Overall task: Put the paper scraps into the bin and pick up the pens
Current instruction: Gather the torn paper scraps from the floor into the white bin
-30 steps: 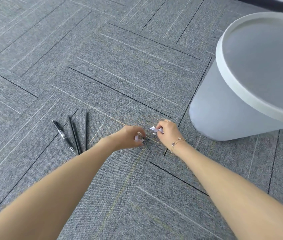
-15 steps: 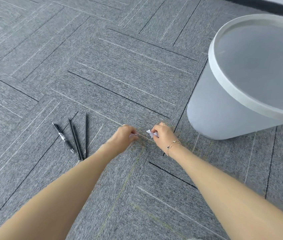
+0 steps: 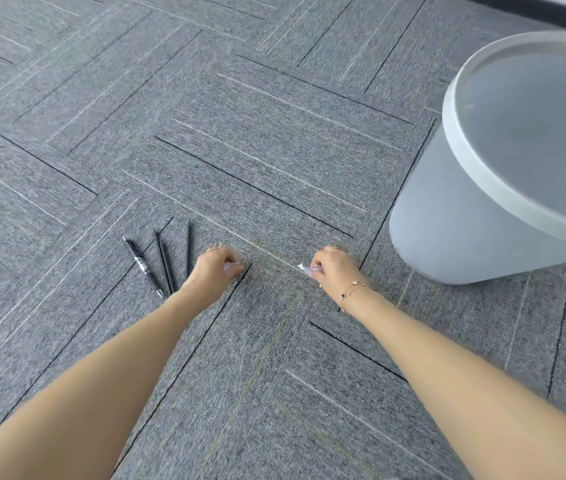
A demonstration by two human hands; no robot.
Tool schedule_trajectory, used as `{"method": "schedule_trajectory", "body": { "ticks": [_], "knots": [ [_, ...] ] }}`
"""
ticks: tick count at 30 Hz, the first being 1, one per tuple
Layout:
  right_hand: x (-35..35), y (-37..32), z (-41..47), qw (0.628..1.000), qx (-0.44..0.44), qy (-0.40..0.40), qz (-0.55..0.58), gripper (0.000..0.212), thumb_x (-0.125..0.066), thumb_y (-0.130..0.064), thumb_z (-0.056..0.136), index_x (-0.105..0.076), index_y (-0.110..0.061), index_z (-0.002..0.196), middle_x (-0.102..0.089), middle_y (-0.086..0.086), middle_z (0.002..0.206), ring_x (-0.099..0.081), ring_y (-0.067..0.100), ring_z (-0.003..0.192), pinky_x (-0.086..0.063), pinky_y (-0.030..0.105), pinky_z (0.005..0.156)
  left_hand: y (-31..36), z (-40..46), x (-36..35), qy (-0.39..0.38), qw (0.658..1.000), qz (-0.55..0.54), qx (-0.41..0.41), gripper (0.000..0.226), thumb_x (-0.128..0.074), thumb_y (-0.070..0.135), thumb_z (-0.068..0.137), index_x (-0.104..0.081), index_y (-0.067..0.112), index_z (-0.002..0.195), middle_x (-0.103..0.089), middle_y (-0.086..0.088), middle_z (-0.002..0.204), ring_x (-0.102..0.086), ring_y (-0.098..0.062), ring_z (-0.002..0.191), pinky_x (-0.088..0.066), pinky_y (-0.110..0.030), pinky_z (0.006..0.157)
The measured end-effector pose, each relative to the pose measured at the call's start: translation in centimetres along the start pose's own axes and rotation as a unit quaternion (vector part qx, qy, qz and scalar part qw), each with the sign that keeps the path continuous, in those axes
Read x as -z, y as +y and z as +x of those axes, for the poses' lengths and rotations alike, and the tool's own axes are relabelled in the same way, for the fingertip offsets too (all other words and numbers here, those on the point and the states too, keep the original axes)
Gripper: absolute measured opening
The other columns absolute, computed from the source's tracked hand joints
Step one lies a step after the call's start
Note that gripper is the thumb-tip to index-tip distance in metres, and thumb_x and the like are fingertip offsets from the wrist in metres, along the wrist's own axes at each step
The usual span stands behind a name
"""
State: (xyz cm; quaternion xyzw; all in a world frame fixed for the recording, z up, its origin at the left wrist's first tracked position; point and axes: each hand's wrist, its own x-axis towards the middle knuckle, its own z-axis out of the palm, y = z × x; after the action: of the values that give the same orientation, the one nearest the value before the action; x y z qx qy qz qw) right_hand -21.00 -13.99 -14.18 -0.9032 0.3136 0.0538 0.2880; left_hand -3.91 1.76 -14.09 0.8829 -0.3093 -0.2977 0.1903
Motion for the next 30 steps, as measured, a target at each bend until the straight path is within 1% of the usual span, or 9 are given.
{"method": "schedule_trajectory", "body": {
  "ticks": [4,6,8,10,12,17,22,26,30],
  "knots": [
    [-0.4,-0.4,0.1,1.000,-0.004,-0.005,-0.015,0.014,-0.054,-0.012,0.090,-0.063,-0.002,0.087,-0.050,0.005,0.086,-0.055,0.020,0.078,-0.053,0.033,0.079,0.7,-0.2,-0.2,-0.009,1.000,0.002,-0.020,0.015,-0.061,0.023,0.086,-0.058,0.009,0.085,-0.057,-0.007,0.096,-0.047,-0.009,0.065,-0.036,-0.019,0.055],
    [-0.6,-0.5,0.1,0.999,-0.017,-0.018,-0.023,0.014,-0.053,-0.012,0.090,-0.064,-0.002,0.091,-0.055,0.008,0.088,-0.054,0.020,0.076,-0.054,0.033,0.077,1.0,-0.2,-0.4,-0.014,1.000,0.007,-0.022,0.017,-0.061,0.023,0.087,-0.060,0.006,0.091,-0.057,-0.007,0.098,-0.046,-0.008,0.064,-0.034,-0.018,0.054],
    [-0.5,-0.5,0.1,0.999,-0.036,-0.031,-0.024,0.015,-0.054,-0.012,0.090,-0.065,-0.002,0.094,-0.059,0.009,0.087,-0.052,0.016,0.065,-0.052,0.028,0.061,1.3,-0.3,-0.2,-0.018,0.999,0.012,-0.026,0.018,-0.060,0.022,0.087,-0.061,0.006,0.094,-0.058,-0.007,0.101,-0.050,-0.010,0.067,-0.036,-0.017,0.056],
    [-0.1,-0.2,-0.1,0.999,-0.044,-0.031,-0.005,0.015,-0.055,-0.012,0.090,-0.065,-0.003,0.094,-0.056,0.006,0.080,-0.042,0.007,0.053,-0.039,0.016,0.046,1.4,-0.4,0.1,-0.013,0.999,0.010,-0.028,0.017,-0.059,0.022,0.087,-0.062,0.007,0.093,-0.059,-0.007,0.103,-0.056,-0.017,0.082,-0.037,-0.018,0.063],
    [0.9,0.4,-0.3,0.999,-0.051,-0.013,0.013,0.015,-0.056,-0.013,0.089,-0.066,-0.003,0.094,-0.055,0.004,0.077,-0.039,0.005,0.050,-0.032,0.012,0.044,1.5,-0.4,0.7,0.003,0.999,0.008,-0.033,0.015,-0.059,0.021,0.088,-0.062,0.008,0.093,-0.059,-0.007,0.103,-0.057,-0.019,0.088,-0.038,-0.018,0.067],
    [4.7,0.8,-0.3,0.997,-0.059,0.036,0.040,0.021,-0.060,-0.018,0.087,-0.069,0.002,0.086,-0.060,0.009,0.072,-0.041,0.008,0.050,-0.034,0.015,0.043,2.3,-0.6,2.7,0.023,0.999,0.013,-0.039,0.015,-0.058,0.019,0.088,-0.062,0.005,0.093,-0.057,-0.004,0.094,-0.052,-0.012,0.074,-0.036,-0.015,0.053],
    [7.7,-0.9,-1.1,0.998,-0.029,0.039,0.048,0.023,-0.061,-0.019,0.087,-0.070,0.002,0.086,-0.059,0.007,0.069,-0.040,0.006,0.048,-0.029,0.009,0.036,3.9,-0.7,4.9,0.000,0.999,0.028,-0.042,0.014,-0.060,0.020,0.087,-0.061,0.007,0.090,-0.062,-0.007,0.092,-0.057,-0.017,0.074,-0.046,-0.019,0.060],
    [11.8,-3.5,-1.9,0.999,-0.004,0.025,0.029,0.023,-0.059,-0.018,0.087,-0.070,0.002,0.089,-0.071,0.015,0.087,-0.053,0.017,0.065,-0.037,0.017,0.050,8.0,-0.9,9.0,-0.026,0.995,0.060,-0.076,0.013,-0.059,0.019,0.087,-0.060,0.007,0.092,-0.061,-0.005,0.091,-0.059,-0.016,0.079,-0.050,-0.024,0.074],
    [18.1,-5.8,-2.2,0.998,0.031,0.061,0.017,0.021,-0.055,-0.011,0.086,-0.069,0.004,0.085,-0.071,0.016,0.087,-0.055,0.018,0.067,-0.039,0.017,0.053,13.0,-1.0,14.1,-0.005,0.989,0.088,-0.119,0.010,-0.061,0.017,0.086,-0.061,0.007,0.090,-0.064,-0.007,0.095,-0.062,-0.023,0.088,-0.053,-0.036,0.085]
  ]
}}
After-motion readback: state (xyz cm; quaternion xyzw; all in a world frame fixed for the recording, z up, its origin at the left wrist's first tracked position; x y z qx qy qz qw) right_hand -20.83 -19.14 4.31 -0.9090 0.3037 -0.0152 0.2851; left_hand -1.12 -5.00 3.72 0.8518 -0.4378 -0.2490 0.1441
